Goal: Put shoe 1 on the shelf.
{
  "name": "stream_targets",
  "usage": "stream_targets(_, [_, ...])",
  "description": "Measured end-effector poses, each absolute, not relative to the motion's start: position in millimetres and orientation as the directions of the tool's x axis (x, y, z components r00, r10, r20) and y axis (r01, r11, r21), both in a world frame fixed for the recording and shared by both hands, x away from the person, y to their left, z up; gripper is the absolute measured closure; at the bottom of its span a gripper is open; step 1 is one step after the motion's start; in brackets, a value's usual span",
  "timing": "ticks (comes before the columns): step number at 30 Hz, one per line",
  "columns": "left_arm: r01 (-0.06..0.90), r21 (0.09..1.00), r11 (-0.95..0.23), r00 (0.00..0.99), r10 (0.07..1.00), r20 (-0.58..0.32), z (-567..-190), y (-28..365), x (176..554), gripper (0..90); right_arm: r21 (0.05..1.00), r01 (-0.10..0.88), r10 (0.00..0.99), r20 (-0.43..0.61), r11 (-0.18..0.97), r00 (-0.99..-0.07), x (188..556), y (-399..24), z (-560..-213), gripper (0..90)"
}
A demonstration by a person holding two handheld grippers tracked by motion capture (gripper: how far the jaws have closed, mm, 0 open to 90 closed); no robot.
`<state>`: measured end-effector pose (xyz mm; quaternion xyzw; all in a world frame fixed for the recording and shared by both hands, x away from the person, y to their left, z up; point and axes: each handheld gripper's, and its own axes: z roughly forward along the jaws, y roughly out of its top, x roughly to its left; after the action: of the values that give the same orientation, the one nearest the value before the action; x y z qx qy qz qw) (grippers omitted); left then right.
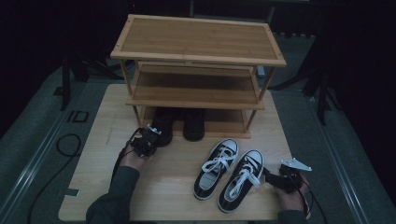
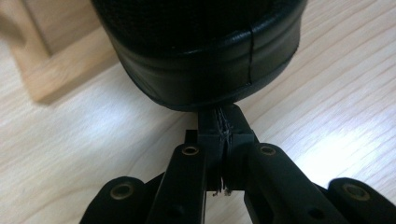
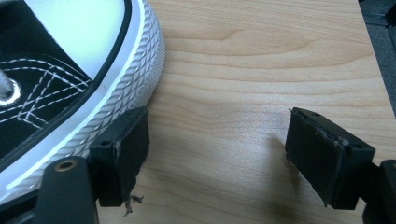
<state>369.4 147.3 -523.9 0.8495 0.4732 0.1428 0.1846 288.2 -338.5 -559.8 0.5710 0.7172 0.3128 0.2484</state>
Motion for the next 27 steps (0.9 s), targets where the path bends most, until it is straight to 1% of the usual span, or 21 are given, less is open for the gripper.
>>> stream_targets(7, [0.738, 0.431, -0.519, 0.541, 0.837, 0.082, -529, 128, 380, 88.6, 0.733, 0.663, 0.974, 0.000, 0.153, -0.225, 288, -339, -560, 21.5])
stream_targets(13, [0.734, 0.434, -0.523, 0.548, 0.833, 0.077, -530, 115, 386, 89.5, 0.733, 0.663, 0.974, 0.001, 0.153, -0.225, 288, -339, -560, 21.4])
stream_targets(27, [0.739, 0.426, -0.522, 0.550, 0.833, 0.068, -529, 106, 396, 89.5, 0.733, 0.663, 0.974, 0.001, 0.153, -0.225, 288, -339, -560, 21.4])
